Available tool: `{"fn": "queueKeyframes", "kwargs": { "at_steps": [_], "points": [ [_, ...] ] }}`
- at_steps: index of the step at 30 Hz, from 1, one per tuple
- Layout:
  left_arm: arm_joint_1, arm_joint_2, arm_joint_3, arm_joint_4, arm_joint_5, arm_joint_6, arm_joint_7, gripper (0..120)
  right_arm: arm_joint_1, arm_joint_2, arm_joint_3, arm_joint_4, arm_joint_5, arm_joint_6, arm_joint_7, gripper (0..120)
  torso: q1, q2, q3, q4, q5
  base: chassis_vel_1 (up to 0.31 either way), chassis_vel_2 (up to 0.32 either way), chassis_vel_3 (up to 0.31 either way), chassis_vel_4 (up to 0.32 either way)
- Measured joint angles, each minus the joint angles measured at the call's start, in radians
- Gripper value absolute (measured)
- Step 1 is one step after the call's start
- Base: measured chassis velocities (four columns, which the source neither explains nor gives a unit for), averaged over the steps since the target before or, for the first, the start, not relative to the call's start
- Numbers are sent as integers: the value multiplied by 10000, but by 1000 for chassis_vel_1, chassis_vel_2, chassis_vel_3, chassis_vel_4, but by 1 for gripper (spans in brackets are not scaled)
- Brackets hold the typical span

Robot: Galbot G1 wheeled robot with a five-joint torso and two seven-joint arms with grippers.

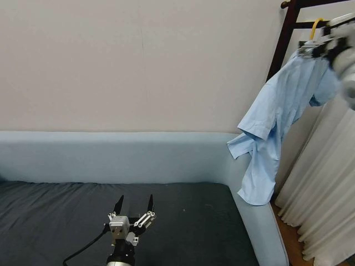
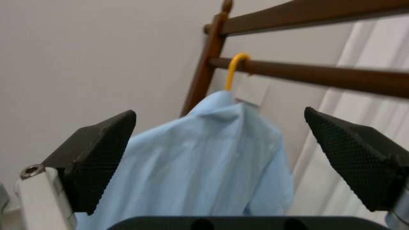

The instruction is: Pick up the clothes from the sofa and hang them on the clothes hanger.

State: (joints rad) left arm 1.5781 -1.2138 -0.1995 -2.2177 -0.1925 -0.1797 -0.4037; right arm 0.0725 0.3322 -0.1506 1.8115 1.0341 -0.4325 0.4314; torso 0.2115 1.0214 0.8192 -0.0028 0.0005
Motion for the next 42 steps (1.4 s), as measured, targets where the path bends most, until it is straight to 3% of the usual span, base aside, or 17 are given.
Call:
{"fn": "queueKeyframes", "kwargs": {
  "at_steps": [2,3,5,8,9,11,14,15,18,20,23,24,27,31,42],
  "points": [
    [-1,-245,-55,222,155,-92,-49,100,-2640,-1044,1184,988,585,1170,-222,100,-1,1,-1,-1,-6,0,0,0,0],
    [109,-448,-259,299,320,-215,-121,100,-4005,-1106,2119,1176,746,1437,-167,100,0,1,1,8,-9,0,0,0,0],
    [274,-621,-477,317,414,-347,-155,100,-4816,-1005,2521,1284,841,1560,-106,100,-1,1,0,11,-10,0,0,0,0],
    [733,-961,-962,220,491,-591,-114,100,-7134,359,3641,1628,311,1972,-164,100,5,-4,9,35,-2,0,0,0,0],
    [733,-961,-962,220,491,-591,-114,100,-7134,359,3641,1628,311,1972,-164,100,5,-4,9,35,-2,0,0,0,0],
    [856,-960,-1045,187,514,-696,-43,100,-9046,1212,4830,1969,-314,2206,-403,100,4,-3,6,34,-11,0,0,0,0],
    [1001,-944,-1090,169,603,-841,58,100,-11651,2391,6701,2658,-1248,2352,-794,100,4,-2,3,7,-8,0,0,0,0],
    [1001,-944,-1090,169,603,-841,58,100,-11651,2391,6701,2658,-1248,2352,-794,100,4,-2,3,7,-8,0,0,0,0],
    [1192,-954,-1165,231,823,-985,75,100,-14089,3666,8005,3336,-2630,2875,-1526,100,2,-2,3,13,-4,0,0,0,0],
    [1228,-955,-1186,248,852,-997,71,100,-14550,3944,8195,3453,-2903,3079,-1700,100,3,-2,3,13,-3,0,0,0,0],
    [1512,-897,-1316,349,1017,-1363,133,100,-16724,5618,8851,4052,-4290,4302,-2653,100,2,-2,2,14,-8,0,0,0,0],
    [1512,-897,-1316,349,1017,-1363,133,100,-16724,5618,8851,4052,-4290,4302,-2653,100,2,-2,2,14,-8,0,0,0,0],
    [1874,-848,-1334,348,1153,-1775,289,100,-18396,7095,9068,4322,-5813,5650,-3490,100,2,-1,2,14,-10,0,0,0,0],
    [2037,-876,-1285,404,1189,-1943,329,100,-19052,7825,8936,4510,-6467,6193,-3709,100,1,0,2,17,-12,0,0,0,0],
    [2008,-932,-1302,779,1365,-2224,322,100,-19425,8599,8288,4293,-7790,6645,-3564,100,1,-1,4,17,-9,0,0,0,0]
  ]
}}
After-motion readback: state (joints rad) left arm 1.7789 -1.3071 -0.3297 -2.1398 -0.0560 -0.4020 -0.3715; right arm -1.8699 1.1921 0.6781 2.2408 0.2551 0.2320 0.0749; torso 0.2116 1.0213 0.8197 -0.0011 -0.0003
